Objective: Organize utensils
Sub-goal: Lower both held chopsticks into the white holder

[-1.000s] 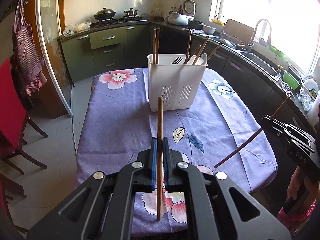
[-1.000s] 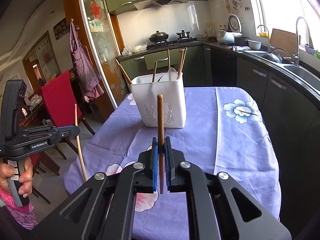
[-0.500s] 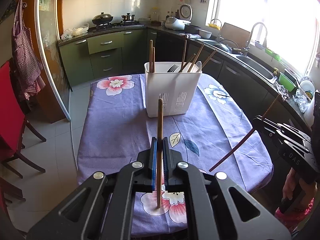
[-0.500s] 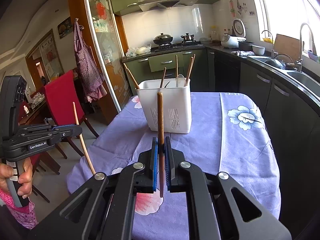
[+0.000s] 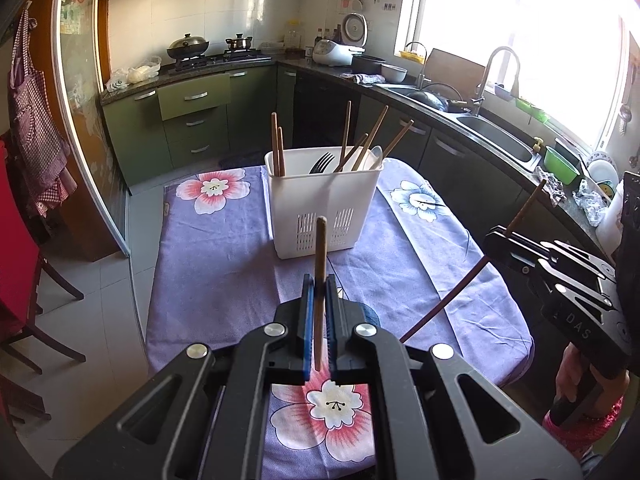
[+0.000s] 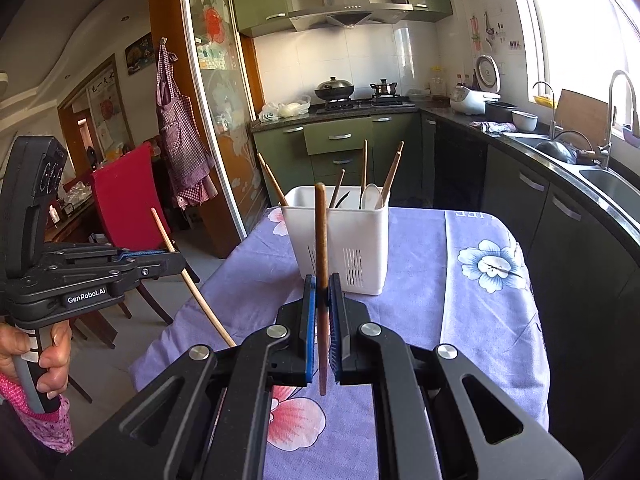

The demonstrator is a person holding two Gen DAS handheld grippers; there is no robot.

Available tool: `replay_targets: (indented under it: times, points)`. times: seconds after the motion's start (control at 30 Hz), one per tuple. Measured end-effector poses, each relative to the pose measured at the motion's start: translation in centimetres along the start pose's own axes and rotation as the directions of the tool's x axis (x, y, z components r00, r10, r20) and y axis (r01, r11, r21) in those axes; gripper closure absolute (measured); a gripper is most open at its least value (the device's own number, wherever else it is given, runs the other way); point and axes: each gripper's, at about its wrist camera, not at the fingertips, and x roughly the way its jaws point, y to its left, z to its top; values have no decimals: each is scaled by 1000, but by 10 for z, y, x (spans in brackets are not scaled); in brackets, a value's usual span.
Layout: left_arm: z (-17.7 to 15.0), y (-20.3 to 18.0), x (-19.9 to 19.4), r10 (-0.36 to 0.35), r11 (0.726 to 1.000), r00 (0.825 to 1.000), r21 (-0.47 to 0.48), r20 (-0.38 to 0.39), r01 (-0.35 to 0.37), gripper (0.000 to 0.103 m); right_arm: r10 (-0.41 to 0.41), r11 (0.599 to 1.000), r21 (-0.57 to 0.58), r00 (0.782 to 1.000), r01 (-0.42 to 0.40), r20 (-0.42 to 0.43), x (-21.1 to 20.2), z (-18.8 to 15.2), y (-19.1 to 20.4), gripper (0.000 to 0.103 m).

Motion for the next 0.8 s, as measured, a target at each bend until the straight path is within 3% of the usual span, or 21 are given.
replay_targets:
  times: [0.53,0.8]
  points:
    - [83,-20,-32,-38,997,993,74,113,30,98,2,998,-59,995,4,98,-5,99,8,96]
    - [131,-25,-47,-33,995,980,103,194,13,98,-8,998,-65,990,17,143,6,154,5,96]
